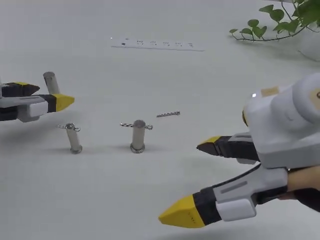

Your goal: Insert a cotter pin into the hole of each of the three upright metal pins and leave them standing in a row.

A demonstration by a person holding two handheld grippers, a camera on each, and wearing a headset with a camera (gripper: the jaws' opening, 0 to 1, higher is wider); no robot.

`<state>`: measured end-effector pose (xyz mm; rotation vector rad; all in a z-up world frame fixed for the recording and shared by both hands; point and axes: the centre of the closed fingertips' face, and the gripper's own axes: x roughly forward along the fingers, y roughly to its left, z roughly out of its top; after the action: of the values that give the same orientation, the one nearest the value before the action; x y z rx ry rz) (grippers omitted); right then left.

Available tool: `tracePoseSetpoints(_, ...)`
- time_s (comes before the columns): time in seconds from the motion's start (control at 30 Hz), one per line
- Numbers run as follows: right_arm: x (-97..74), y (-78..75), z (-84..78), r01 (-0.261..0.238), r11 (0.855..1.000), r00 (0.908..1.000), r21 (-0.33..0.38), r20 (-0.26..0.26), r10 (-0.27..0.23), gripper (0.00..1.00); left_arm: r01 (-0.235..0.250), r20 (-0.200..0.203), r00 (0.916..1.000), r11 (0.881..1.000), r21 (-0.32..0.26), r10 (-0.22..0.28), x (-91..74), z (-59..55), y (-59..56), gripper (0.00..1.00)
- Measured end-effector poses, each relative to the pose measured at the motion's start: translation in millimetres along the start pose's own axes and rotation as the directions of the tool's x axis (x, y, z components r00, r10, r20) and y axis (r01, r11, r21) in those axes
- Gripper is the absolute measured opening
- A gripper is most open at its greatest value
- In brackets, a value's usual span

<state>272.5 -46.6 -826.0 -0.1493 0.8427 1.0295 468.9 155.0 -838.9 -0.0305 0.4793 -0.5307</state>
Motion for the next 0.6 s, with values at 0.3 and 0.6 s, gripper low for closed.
tracePoseSetpoints(0.3, 1.7, 0.7, -4.9, -0.01, 1.0, 0.9999, 0.01, -0.011, 0.01, 1.0, -0.06, 0.052, 0.9968, 0.998, -0.019, 0.06, 3.5, 11.1, 7.5, 0.21)
tracePoseSetpoints(0.6, 4.8, -0.4, -6.9, -0.012, 1.0, 0.9997, 0.015, -0.02, 0.012, 0.99, -0.05, 0.047, 0.9976, 0.999, -0.007, 0.05, 1.1, 12.5, 4.5, 0.12)
